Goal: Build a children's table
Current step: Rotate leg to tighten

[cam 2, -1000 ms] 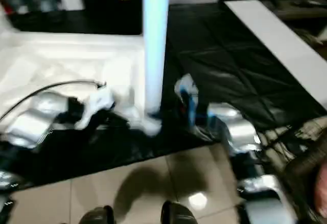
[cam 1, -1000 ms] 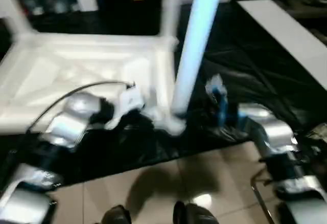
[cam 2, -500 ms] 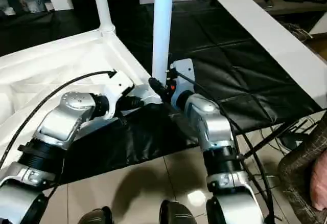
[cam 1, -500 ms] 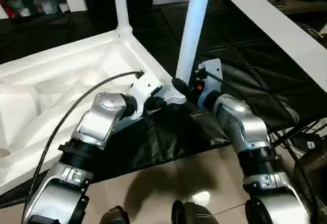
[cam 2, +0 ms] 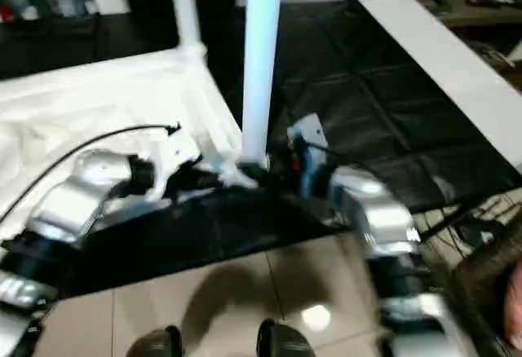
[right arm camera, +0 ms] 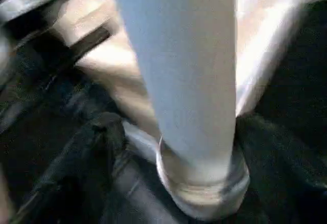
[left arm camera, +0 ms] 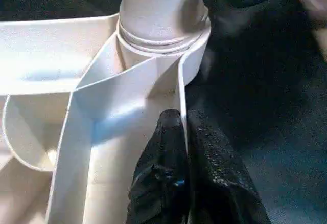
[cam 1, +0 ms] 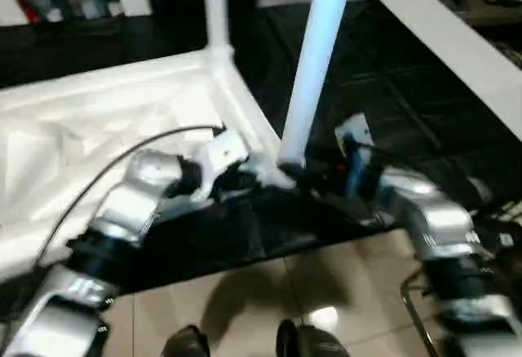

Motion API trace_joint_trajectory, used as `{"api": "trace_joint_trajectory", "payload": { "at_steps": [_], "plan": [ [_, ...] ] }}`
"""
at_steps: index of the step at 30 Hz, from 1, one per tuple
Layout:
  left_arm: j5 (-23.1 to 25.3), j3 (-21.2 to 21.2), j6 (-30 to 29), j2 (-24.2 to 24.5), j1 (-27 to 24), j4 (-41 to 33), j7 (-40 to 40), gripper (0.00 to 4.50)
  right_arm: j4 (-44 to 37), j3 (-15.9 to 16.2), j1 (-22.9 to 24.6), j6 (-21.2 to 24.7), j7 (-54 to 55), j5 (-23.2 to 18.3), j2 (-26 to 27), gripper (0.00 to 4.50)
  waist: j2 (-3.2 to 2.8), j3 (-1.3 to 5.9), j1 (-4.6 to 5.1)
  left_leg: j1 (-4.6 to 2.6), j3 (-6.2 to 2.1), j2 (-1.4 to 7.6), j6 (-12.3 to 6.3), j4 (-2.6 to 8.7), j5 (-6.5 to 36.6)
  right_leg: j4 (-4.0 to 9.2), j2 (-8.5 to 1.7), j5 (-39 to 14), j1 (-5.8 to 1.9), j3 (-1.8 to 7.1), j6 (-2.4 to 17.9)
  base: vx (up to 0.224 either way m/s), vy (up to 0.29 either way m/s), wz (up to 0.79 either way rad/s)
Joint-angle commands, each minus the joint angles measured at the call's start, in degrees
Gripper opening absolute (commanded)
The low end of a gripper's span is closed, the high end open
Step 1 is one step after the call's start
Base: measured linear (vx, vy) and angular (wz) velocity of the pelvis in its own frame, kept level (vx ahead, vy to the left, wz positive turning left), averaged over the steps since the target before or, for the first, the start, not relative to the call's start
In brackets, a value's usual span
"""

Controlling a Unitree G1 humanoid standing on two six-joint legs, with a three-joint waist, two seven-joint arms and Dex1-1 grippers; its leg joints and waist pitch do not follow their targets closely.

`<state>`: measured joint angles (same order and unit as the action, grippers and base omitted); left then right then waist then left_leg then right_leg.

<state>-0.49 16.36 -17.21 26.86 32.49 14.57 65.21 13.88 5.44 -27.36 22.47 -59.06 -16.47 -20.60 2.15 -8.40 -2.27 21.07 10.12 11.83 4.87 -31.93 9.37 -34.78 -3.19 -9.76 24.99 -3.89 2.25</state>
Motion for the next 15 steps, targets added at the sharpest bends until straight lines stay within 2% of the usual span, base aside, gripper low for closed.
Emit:
{"api": "trace_joint_trajectory", "payload": {
  "at_steps": [1,3,7,10,15],
  "plan": [
    [-0.59,3.97,4.09,2.07,-1.13,-0.63,8.37,0.00,-1.17,1.94,0.08,-1.83,-7.67,-0.96,-2.79,4.09,-0.38,4.11,-0.31,-0.41,-0.03,1.09,-4.97,2.66,8.73,4.31,-4.07,-10.26,-4.19,3.33,11.74,0.000,0.000,0.00],
    [-0.58,4.83,6.12,3.20,-1.08,-0.36,10.73,0.00,-0.84,2.26,-0.37,-2.44,-10.23,-1.17,-4.05,4.19,-0.45,4.04,-0.41,-0.47,0.01,1.15,-5.04,2.73,8.85,4.33,-4.06,-10.54,-4.09,3.34,11.93,0.000,0.000,0.00],
    [-0.89,6.78,9.96,5.55,-0.85,0.18,16.34,0.00,-0.43,4.52,-1.90,-2.25,-19.75,-2.21,-8.04,4.19,-0.37,4.05,-1.27,-0.56,0.06,1.43,-5.11,2.66,8.38,3.97,-4.06,-9.87,-4.04,3.28,12.73,0.000,0.000,0.00],
    [-1.65,7.94,12.38,6.56,-0.55,0.07,20.51,0.00,0.95,6.35,-3.27,-4.43,-24.25,-1.86,-9.14,4.19,-0.16,4.06,-1.42,-0.48,0.06,1.45,-4.96,2.60,8.44,3.88,-4.22,-10.26,-4.02,3.26,12.90,0.000,0.000,0.00],
    [-1.84,9.22,13.63,6.82,-0.26,-0.42,23.40,0.00,1.74,7.70,-4.39,-4.52,-28.03,-2.47,-8.77,4.19,-0.17,4.21,-1.62,-0.35,0.08,1.40,-5.13,2.47,7.71,3.75,-4.24,-9.67,-4.11,3.28,13.18,0.000,0.000,0.00]
  ]
}}
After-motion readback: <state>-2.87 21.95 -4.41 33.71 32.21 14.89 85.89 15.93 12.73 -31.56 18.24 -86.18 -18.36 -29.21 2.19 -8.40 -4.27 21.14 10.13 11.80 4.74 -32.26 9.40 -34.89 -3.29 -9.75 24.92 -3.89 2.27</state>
